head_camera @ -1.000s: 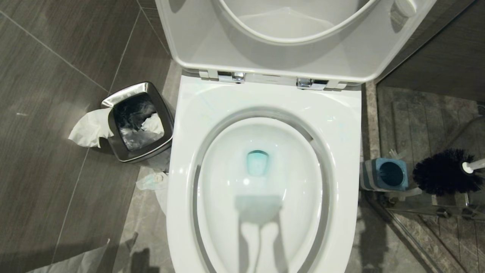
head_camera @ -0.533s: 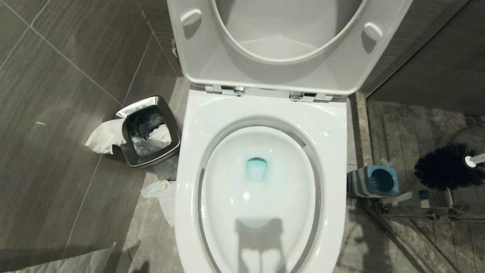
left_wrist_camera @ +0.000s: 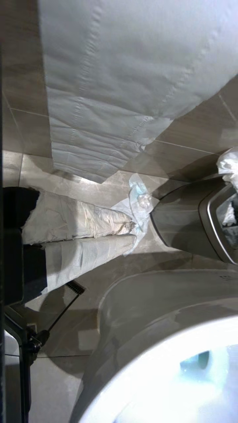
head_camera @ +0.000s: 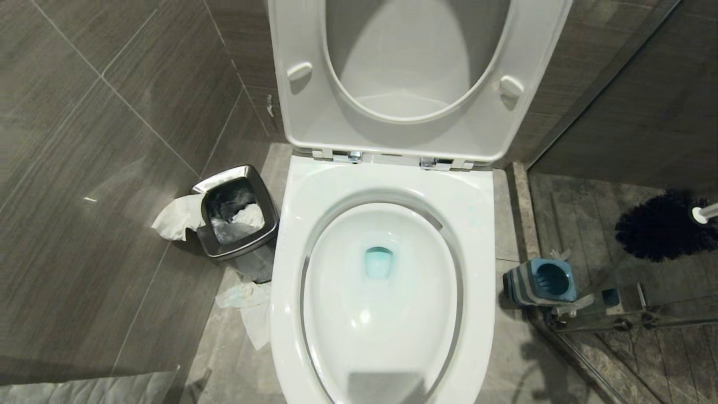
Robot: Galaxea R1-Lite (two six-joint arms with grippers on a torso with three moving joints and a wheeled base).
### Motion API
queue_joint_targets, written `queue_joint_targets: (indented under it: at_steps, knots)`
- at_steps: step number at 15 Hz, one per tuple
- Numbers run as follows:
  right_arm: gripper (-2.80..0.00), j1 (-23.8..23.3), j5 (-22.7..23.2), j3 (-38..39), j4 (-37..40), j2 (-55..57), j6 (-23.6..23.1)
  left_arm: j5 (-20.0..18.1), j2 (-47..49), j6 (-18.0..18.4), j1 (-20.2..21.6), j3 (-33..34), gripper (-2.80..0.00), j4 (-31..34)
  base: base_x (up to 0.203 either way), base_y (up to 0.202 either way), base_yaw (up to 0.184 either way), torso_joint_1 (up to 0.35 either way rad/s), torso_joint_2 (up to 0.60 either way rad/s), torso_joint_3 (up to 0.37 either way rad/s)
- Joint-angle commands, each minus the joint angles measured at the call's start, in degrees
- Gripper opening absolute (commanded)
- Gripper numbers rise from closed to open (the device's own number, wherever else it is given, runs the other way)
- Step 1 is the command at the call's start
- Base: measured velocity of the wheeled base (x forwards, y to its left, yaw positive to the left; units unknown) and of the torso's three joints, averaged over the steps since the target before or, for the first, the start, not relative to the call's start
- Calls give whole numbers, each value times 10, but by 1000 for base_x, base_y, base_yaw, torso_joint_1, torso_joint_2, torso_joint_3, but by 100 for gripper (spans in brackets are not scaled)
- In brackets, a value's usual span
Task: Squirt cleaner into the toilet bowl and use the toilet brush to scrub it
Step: Scrub the toilet bowl
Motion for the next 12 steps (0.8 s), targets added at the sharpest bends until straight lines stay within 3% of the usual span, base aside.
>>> queue_joint_targets:
  at_steps: [1, 6, 8, 12]
  knots:
    - [-280, 0, 3, -24, 2, 24, 9, 0, 0, -1, 0, 2, -280, 1, 0, 0, 0, 2, 6, 196]
    - [-280, 4, 40, -68, 27, 69, 13, 1, 0, -1, 0, 2, -280, 1, 0, 0, 0, -2, 0, 199]
    - [-280, 34, 52, -90, 66, 91, 13, 1, 0, -1, 0, 2, -280, 1, 0, 0, 0, -2, 2, 200]
    - [-280, 101, 48, -123, 74, 161, 12, 1, 0, -1, 0, 2, -280, 1, 0, 0, 0, 4, 0, 179]
